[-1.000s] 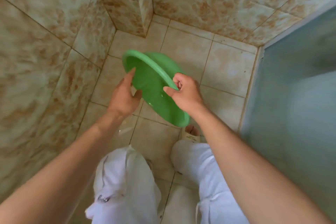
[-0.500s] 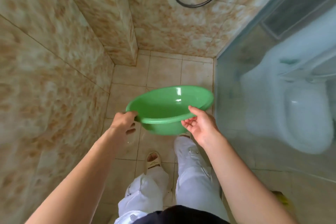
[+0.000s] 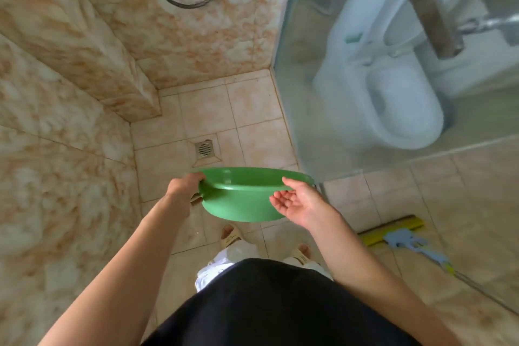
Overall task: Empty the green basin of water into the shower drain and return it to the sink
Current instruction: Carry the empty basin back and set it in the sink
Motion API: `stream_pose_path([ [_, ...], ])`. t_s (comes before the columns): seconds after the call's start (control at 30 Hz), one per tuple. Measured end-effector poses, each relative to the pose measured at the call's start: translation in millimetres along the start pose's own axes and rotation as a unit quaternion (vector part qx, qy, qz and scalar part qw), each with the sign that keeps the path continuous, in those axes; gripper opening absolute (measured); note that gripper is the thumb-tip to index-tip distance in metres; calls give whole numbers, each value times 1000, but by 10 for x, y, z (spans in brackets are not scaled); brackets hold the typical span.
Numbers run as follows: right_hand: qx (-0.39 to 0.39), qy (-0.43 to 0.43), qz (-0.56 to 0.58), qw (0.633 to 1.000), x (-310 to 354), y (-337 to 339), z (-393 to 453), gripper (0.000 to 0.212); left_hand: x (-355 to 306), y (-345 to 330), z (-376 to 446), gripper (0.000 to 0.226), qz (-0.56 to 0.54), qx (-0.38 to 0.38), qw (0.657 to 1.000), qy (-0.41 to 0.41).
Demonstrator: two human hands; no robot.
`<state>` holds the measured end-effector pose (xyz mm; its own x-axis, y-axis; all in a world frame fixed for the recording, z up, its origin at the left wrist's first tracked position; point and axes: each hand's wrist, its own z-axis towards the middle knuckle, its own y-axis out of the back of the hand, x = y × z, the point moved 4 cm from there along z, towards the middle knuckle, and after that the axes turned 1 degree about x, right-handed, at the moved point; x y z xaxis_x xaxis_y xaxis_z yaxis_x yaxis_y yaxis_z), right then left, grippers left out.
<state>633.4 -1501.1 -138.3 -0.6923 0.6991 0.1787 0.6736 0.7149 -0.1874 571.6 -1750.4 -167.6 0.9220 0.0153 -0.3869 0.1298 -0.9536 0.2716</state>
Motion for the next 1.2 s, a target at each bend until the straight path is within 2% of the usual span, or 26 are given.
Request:
stream_pose_path([
  [0.13, -39, -21, 33, 998, 13, 878, -6, 25, 346, -697, -247, 21, 43, 30, 998, 35],
  [0.23, -43, -11, 96, 994, 66, 1515, -99, 18, 593, -1199, -499, 18, 87, 75, 992, 46],
  [0.33, -72, 14, 159, 984, 164, 2138, -287, 14, 855, -1731, -788, 30, 135, 130, 980, 58],
  [0.43, -96, 42, 206, 973, 247, 2647, -523, 19, 1029, -2216, -1104, 33, 153, 169, 972, 60],
  [0.6, -119, 93, 270, 951, 401, 3475, -933, 23, 1298, -2987, -1642, 27, 194, 253, 945, 74],
  [0.73, -124, 139, 321, 929, 553, 4123, -1283, 26, 1495, -3540, -2137, 32, 201, 307, 928, 67],
  [0.93, -96, 218, 379, 894, 755, 4626, -1684, 29, 1446, -4118, -2740, 28, 204, 355, 912, 7],
  [1.07, -65, 265, 416, 868, 923, 4860, -1885, 28, 1222, -4499, -3111, 15, 196, 385, 900, -55],
  [1.2, -50, 299, 410, 860, 1066, 4942, -2015, 25, 935, -4818, -3380, 10, 185, 425, 881, -98],
])
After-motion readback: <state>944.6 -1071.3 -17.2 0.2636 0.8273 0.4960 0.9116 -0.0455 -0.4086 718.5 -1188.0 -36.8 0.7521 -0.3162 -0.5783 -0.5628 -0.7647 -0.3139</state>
